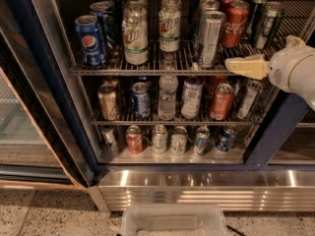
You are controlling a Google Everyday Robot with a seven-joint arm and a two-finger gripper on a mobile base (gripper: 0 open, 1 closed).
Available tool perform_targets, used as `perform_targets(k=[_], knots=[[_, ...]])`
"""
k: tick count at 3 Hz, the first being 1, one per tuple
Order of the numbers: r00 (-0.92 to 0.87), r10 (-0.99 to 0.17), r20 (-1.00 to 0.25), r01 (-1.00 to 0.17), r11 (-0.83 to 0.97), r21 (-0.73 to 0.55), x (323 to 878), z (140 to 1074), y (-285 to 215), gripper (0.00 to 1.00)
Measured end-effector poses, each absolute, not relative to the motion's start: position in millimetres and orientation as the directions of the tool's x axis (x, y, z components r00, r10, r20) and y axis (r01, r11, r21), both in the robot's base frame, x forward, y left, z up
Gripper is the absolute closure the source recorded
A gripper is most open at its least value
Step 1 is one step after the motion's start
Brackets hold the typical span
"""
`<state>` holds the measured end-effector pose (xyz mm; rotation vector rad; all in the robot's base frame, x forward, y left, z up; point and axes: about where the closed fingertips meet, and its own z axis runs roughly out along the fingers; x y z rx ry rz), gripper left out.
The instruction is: Pick green can from top shelf of fridge
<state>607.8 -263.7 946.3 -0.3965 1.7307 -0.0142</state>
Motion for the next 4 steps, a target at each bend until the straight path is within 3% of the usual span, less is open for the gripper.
perform_targets(k=[1, 2, 3, 4], knots=[[-0.137, -0.271, -0.953, -0.243, 0.942, -0.233, 620, 946, -267, 0.12], [-0.142, -0.267, -0.953, -0.235, 0.945, -0.23, 631, 943, -270, 0.3], [-0.145, -0.272, -0.951, -0.221, 0.946, -0.236, 637, 940, -273, 0.34], [-0.145, -0.272, -0.951, -0.221, 0.946, -0.237, 637, 940, -273, 0.1]])
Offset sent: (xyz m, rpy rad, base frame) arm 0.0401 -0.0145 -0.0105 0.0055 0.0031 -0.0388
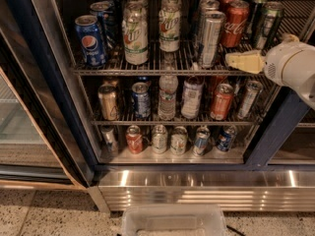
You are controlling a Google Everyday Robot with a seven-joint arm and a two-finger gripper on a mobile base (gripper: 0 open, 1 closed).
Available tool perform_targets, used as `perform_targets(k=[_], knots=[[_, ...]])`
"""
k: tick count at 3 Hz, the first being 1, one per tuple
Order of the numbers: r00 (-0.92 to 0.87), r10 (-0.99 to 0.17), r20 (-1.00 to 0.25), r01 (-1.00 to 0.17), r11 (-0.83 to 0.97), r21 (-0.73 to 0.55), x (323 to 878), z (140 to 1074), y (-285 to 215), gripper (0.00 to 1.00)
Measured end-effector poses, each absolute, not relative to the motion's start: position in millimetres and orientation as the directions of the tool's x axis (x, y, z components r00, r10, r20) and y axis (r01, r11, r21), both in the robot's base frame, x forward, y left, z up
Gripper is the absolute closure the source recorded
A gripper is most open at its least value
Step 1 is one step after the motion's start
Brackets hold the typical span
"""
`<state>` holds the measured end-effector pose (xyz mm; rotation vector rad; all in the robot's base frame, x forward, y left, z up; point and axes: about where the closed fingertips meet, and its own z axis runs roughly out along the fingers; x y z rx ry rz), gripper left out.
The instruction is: Pick green can from top shelf of fridge
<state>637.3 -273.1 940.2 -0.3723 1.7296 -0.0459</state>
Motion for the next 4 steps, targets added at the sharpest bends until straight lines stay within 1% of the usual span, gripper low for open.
perform_targets(k=[1, 3, 4], knots=[[-0.134, -0.281, -0.95, -0.24, 0.94, -0.244, 631, 949, -270, 0.0], [-0.152, -0.293, -0.944, -0.267, 0.932, -0.246, 604, 952, -279, 0.0], [-0.189, -0.301, -0.935, -0.292, 0.926, -0.239, 579, 945, -282, 0.0]])
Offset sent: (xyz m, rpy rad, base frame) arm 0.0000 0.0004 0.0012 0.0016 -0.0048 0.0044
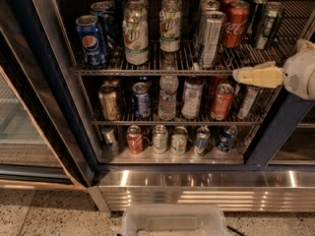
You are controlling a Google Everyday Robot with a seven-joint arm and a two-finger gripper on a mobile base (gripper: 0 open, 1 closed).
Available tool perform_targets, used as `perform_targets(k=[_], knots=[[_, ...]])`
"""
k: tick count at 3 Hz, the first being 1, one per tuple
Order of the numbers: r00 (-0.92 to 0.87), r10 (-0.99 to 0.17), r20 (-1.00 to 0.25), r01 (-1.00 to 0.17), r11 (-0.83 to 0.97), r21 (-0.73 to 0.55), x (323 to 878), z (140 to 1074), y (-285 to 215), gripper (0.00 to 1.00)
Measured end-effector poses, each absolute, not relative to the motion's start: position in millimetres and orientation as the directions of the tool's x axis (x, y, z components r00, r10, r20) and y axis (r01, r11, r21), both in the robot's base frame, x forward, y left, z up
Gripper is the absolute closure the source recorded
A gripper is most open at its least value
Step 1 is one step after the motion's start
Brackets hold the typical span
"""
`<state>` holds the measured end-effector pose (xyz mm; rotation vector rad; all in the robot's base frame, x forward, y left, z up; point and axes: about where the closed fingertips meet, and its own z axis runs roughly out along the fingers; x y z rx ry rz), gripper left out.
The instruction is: Pick green can from top shelf of fridge
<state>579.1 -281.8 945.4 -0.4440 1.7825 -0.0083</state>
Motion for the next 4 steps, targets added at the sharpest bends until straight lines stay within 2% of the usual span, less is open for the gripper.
perform_targets(k=[1, 3, 4], knots=[[-0.229, -0.311, -0.922, -0.322, 0.918, -0.23, 552, 938, -282, 0.0], [-0.24, -0.371, -0.897, -0.468, 0.854, -0.228, 498, 938, -268, 0.0], [-0.24, -0.371, -0.897, -0.468, 0.854, -0.228, 498, 938, -268, 0.0]])
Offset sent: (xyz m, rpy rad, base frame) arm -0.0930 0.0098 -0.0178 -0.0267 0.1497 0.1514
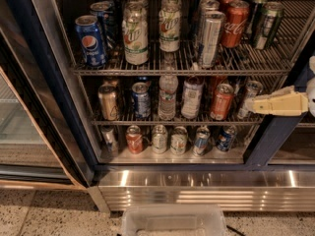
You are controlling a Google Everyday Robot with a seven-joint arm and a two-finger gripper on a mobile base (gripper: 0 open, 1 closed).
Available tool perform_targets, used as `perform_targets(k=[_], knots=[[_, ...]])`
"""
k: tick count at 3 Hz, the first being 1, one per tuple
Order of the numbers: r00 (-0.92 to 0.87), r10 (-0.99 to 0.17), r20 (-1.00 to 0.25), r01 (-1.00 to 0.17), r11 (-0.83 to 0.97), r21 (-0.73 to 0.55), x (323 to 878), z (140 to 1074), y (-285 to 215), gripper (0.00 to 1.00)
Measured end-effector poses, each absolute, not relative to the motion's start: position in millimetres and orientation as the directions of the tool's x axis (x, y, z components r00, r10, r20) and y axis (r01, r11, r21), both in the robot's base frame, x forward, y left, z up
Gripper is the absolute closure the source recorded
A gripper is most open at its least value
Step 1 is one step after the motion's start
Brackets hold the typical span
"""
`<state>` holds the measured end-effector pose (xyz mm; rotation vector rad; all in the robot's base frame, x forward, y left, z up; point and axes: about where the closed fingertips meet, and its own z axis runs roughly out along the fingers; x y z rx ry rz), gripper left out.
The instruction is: Pick green can from top shelf of fridge
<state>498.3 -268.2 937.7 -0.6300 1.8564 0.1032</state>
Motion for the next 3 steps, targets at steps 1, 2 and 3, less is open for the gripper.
perform_targets(k=[1, 2, 3], knots=[[-0.24, -0.371, -0.897, -0.468, 0.854, -0.228, 498.3, 937.8, -268.2, 0.17], [-0.24, -0.371, -0.897, -0.468, 0.854, -0.228, 498.3, 937.8, -268.1, 0.2], [-0.239, -0.371, -0.897, -0.469, 0.853, -0.228, 498.5, 938.0, -267.7, 0.12]])
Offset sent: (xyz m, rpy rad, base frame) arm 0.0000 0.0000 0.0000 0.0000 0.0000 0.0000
